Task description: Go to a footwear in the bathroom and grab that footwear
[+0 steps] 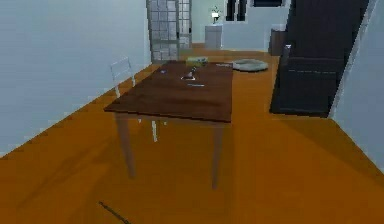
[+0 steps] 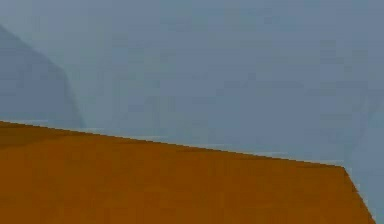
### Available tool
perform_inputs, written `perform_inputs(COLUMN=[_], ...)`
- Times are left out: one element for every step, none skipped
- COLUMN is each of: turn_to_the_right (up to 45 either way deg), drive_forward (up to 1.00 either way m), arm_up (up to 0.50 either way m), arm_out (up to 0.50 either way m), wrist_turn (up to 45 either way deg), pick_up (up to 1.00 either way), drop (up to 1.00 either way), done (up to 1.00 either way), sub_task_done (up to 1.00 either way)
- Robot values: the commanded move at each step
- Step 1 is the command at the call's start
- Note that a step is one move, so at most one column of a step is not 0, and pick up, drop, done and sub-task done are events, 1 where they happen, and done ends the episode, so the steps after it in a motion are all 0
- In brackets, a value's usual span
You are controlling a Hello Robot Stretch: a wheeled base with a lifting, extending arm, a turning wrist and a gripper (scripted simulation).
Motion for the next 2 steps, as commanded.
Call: perform_inputs(turn_to_the_right=[9.0,0.0], drive_forward=[0.00,0.25], arm_up=[0.00,0.00], arm_out=[0.00,0.00], wrist_turn=[0.0,0.0], pick_up=[0.00,0.00], drop=[0.00,0.00], done=[0.00,0.00], sub_task_done=[0.00,0.00])
